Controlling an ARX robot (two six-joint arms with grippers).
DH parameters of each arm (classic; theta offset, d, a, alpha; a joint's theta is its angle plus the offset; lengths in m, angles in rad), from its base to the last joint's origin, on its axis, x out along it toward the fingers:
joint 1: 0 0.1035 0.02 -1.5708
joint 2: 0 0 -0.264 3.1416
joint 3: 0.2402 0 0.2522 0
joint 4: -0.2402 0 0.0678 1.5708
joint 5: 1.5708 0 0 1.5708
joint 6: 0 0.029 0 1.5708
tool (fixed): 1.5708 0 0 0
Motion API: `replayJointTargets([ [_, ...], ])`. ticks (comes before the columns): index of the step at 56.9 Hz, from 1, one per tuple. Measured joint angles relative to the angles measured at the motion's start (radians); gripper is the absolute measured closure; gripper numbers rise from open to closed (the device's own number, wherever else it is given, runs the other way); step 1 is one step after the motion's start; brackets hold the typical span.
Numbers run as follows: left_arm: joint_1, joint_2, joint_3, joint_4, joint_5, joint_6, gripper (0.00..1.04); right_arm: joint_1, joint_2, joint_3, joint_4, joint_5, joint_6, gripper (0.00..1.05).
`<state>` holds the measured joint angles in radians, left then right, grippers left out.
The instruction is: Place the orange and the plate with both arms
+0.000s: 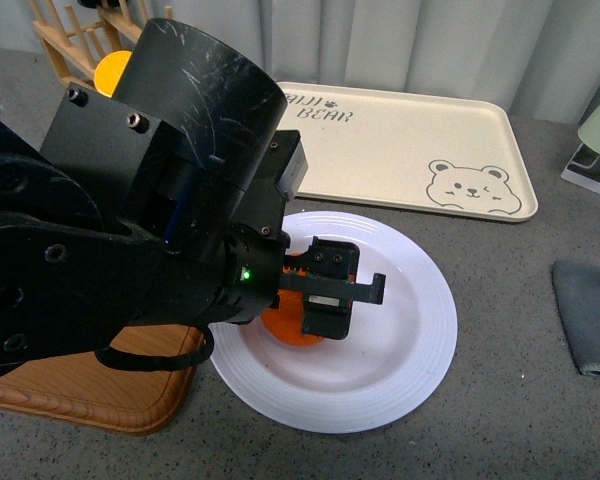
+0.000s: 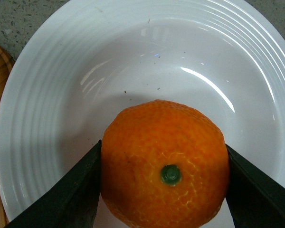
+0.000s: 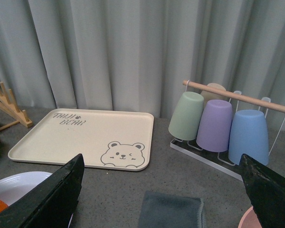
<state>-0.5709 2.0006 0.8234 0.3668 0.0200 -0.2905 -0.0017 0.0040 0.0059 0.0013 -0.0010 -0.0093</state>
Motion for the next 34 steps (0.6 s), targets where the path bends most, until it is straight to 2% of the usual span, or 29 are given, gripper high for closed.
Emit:
replayJointTargets([
  [11,-0.003,0.005,0.003,0.006,-0.024,0.003,0.4,0.0,0.0,0.0,0.0,0.0,0.0,0.09],
  [24,-0.005,-0.014,-0.01,0.021,-0.05,0.001,0.06,0.0,0.0,0.0,0.0,0.0,0.0,0.09],
  [34,0.007,-0.13,-0.078,0.058,-0.121,0.0,0.07,0.0,0.0,0.0,0.0,0.0,0.0,0.09],
])
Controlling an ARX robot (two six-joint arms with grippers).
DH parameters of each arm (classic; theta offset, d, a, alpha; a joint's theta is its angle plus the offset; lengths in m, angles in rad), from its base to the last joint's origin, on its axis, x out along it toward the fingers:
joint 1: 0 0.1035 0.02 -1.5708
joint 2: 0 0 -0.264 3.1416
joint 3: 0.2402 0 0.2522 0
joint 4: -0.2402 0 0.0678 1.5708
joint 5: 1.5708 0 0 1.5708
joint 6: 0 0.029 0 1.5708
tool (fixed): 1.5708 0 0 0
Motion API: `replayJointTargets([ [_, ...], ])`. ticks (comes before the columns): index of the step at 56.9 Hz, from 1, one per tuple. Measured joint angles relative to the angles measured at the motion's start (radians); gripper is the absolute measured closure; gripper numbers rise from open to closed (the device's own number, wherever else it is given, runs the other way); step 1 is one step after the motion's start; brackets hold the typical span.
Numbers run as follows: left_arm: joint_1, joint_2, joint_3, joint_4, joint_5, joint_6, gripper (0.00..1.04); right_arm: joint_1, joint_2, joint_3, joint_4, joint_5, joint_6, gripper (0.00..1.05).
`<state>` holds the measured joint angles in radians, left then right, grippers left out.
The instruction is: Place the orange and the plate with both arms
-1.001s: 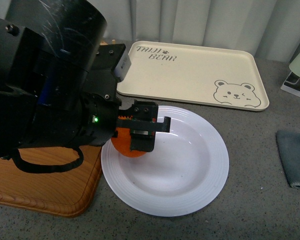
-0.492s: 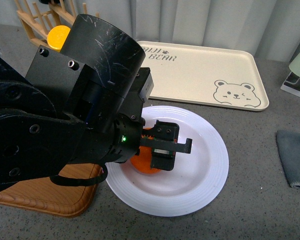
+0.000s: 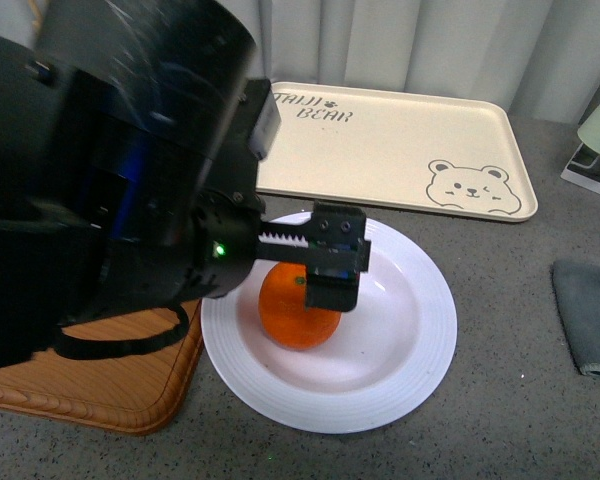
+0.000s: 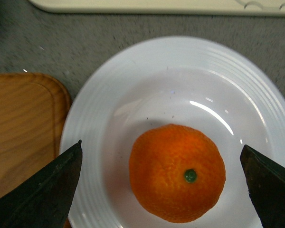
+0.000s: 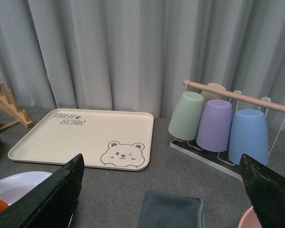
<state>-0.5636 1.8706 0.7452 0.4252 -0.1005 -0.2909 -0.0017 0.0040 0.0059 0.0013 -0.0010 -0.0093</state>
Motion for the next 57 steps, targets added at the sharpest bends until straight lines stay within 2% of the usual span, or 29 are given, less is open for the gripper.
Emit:
replayJointTargets([
  [10,0.053,-0.198,-0.121,0.049,-0.076,0.0,0.07,0.0,0.0,0.0,0.0,0.0,0.0,0.09],
  [17,0.12,-0.356,-0.229,0.086,-0.148,-0.015,0.07,0.0,0.0,0.0,0.0,0.0,0.0,0.09],
  [22,0.188,-0.518,-0.316,0.048,-0.211,-0.039,0.07,0.0,0.0,0.0,0.0,0.0,0.0,0.09],
  [33,0.259,-0.725,-0.42,-0.003,-0.263,-0.048,0.07,0.0,0.0,0.0,0.0,0.0,0.0,0.09],
  [36,0.284,-0.75,-0.447,0.012,-0.24,-0.035,0.08,0.0,0.0,0.0,0.0,0.0,0.0,0.09],
  [37,0.291,-0.745,-0.46,0.046,-0.225,-0.023,0.1,0.0,0.0,0.0,0.0,0.0,0.0,0.09],
  [40,0.346,-0.725,-0.571,0.339,-0.118,0.096,0.22,0.0,0.0,0.0,0.0,0.0,0.0,0.09],
  [44,0.388,-0.769,-0.661,0.531,-0.068,0.201,0.39,0.0,0.0,0.0,0.0,0.0,0.0,0.09],
  [50,0.43,-0.906,-0.689,0.479,-0.03,0.261,0.66,0.0,0.0,0.0,0.0,0.0,0.0,0.09],
  [53,0.441,-0.947,-0.701,0.441,-0.018,0.268,0.76,0.0,0.0,0.0,0.0,0.0,0.0,0.09],
  [57,0.462,-1.036,-0.718,0.366,0.005,0.275,0.96,0.0,0.0,0.0,0.0,0.0,0.0,0.09],
])
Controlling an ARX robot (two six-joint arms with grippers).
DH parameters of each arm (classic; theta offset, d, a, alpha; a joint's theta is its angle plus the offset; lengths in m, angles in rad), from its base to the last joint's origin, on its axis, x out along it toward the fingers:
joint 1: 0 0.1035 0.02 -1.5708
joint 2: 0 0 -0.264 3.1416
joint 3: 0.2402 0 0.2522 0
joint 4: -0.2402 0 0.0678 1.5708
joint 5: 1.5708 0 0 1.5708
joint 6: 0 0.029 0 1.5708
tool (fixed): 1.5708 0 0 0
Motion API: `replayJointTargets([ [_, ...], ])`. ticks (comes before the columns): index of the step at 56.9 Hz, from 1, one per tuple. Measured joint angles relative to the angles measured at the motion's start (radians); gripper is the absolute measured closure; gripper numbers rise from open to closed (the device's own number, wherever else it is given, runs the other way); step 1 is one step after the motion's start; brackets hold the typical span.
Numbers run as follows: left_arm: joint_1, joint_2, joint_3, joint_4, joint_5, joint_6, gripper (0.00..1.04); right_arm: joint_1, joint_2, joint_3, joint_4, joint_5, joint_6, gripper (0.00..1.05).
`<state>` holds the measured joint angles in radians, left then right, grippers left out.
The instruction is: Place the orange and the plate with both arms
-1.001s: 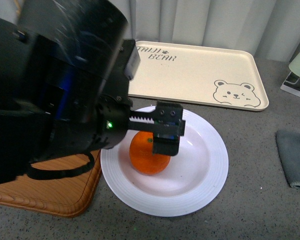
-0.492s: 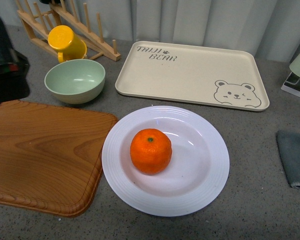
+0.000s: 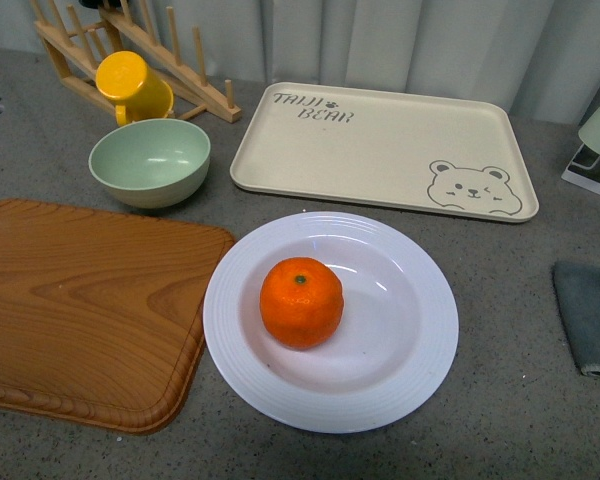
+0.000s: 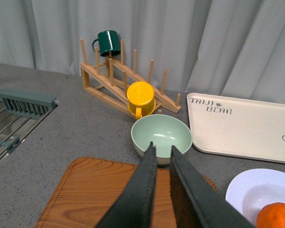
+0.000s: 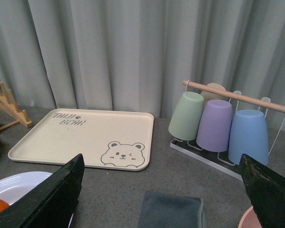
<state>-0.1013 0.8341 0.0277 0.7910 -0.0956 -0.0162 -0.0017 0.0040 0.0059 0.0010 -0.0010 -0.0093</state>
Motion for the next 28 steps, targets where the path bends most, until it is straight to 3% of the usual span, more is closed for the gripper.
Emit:
replayJointTargets([
  [4,0.057,-0.071,-0.007,-0.059,0.077,0.005,1.01,0.0,0.0,0.0,0.0,0.0,0.0,0.09],
  [9,0.095,-0.139,-0.007,-0.118,0.085,0.007,1.01,0.0,0.0,0.0,0.0,0.0,0.0,0.09],
  [28,0.098,-0.357,-0.008,-0.316,0.094,0.008,1.01,0.0,0.0,0.0,0.0,0.0,0.0,0.09],
])
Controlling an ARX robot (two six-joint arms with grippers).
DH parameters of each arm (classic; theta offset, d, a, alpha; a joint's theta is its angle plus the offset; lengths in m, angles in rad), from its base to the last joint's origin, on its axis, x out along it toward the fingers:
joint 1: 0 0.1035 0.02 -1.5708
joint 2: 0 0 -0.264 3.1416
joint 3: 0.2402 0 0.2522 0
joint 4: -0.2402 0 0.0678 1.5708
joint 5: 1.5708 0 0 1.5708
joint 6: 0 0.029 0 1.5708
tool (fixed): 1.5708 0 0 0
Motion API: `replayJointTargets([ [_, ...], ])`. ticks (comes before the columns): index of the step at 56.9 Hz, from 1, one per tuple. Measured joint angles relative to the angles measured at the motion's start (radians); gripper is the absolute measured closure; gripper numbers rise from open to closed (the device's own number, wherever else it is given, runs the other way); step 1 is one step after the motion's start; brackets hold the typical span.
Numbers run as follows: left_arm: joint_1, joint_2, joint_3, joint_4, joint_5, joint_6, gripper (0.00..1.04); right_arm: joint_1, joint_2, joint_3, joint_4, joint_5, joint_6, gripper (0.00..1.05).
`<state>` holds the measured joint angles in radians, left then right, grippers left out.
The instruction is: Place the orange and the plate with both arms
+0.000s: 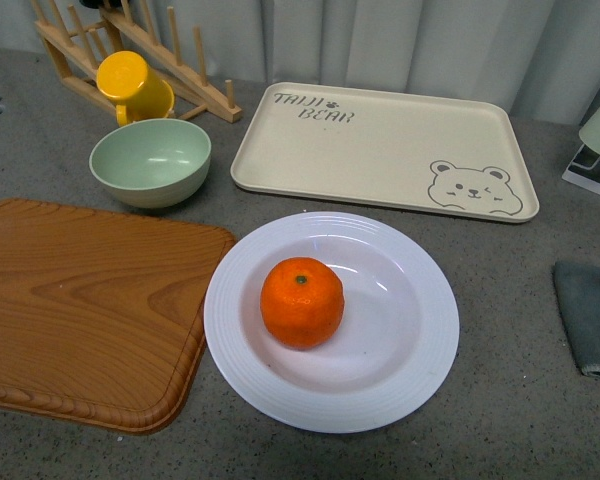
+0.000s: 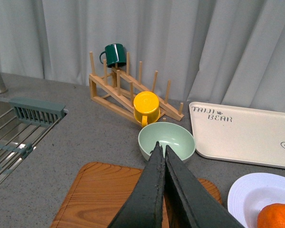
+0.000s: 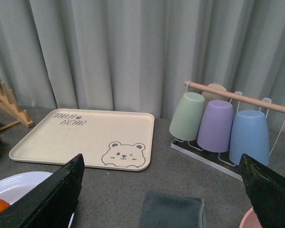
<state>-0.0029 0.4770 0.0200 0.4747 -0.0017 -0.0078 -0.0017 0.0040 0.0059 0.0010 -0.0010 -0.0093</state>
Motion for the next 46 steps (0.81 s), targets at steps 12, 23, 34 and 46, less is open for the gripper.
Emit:
replayJointTargets([
  [12,0.0,-0.101,0.0,-0.096,0.0,0.0,1.01,0.0,0.0,0.0,0.0,0.0,0.0,0.09],
  [23,0.0,-0.178,0.0,-0.172,0.0,0.0,1.01,0.0,0.0,0.0,0.0,0.0,0.0,0.09],
  [34,0.0,-0.243,0.0,-0.237,0.0,0.0,1.01,0.0,0.0,0.0,0.0,0.0,0.0,0.09],
  [46,0.0,-0.373,0.0,-0.392,0.0,0.0,1.01,0.0,0.0,0.0,0.0,0.0,0.0,0.09],
])
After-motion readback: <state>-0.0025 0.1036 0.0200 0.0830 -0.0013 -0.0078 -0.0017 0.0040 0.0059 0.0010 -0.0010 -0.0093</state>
